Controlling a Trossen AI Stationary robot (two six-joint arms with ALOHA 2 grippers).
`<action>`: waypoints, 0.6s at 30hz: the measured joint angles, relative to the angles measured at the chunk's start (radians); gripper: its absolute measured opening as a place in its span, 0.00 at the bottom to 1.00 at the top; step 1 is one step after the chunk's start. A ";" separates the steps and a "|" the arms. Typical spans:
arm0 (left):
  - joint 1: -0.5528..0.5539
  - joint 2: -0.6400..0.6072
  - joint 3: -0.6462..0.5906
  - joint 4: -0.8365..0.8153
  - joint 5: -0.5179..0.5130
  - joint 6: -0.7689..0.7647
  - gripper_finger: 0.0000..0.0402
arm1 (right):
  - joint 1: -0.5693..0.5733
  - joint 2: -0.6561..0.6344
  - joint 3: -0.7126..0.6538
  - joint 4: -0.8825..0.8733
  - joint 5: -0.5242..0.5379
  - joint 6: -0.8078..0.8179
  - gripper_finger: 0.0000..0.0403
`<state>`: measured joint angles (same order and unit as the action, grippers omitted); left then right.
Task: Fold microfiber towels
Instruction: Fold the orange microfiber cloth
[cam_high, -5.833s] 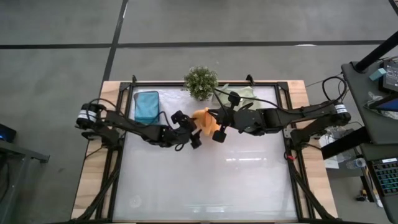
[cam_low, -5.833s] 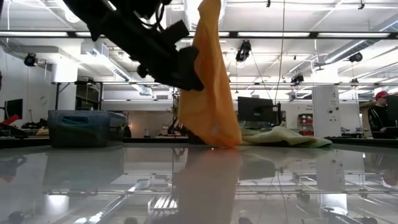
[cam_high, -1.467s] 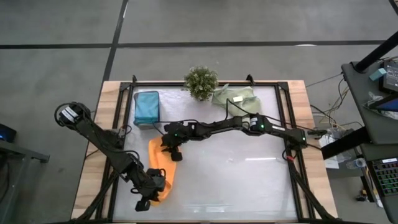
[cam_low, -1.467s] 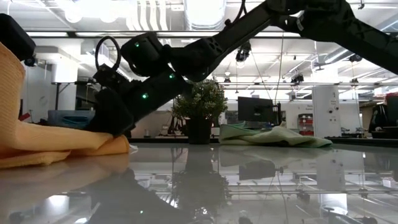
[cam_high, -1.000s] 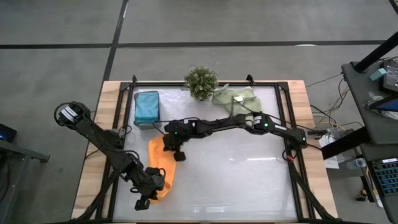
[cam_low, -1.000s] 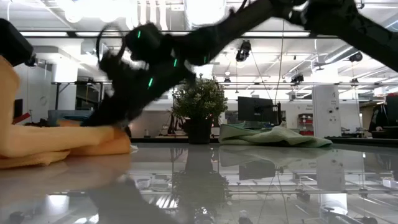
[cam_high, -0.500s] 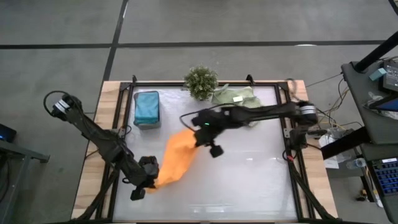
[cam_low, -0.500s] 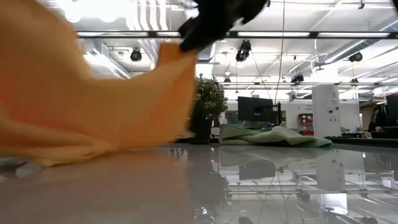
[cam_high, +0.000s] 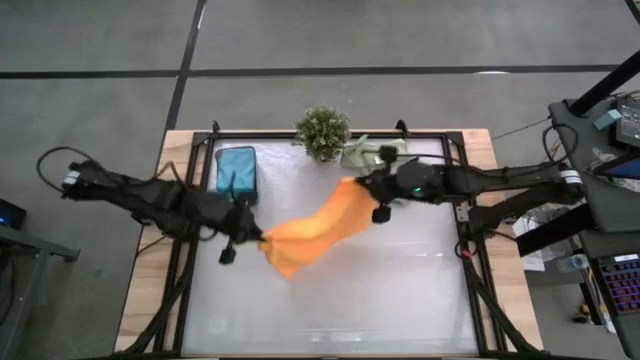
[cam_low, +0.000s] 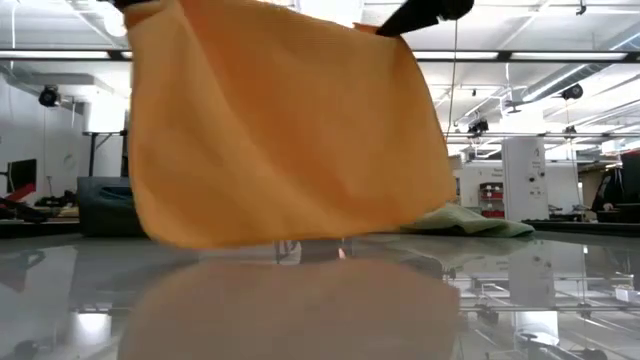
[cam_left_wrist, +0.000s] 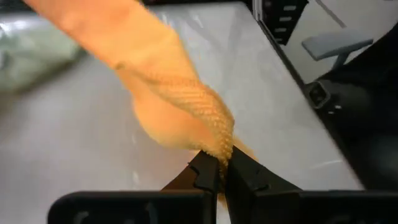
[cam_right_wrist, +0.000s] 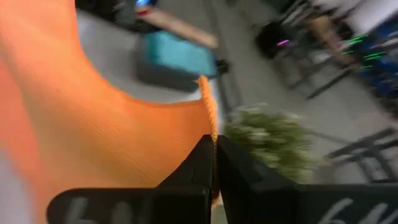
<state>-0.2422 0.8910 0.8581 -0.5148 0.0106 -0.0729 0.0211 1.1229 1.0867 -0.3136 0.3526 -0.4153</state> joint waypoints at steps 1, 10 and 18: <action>0.050 -0.012 0.003 -0.004 0.022 0.040 0.00 | -0.010 -0.025 -0.028 0.038 0.014 -0.018 0.02; 0.273 -0.003 0.059 -0.111 0.141 0.259 0.00 | -0.013 -0.205 -0.184 0.191 0.014 -0.050 0.02; 0.148 0.151 -0.014 -0.057 0.195 0.228 0.00 | 0.071 -0.248 -0.345 0.080 -0.125 0.212 0.02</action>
<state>-0.0938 1.0424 0.8445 -0.5718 0.2054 0.1547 0.0922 0.8749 0.7420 -0.2332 0.2277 -0.2033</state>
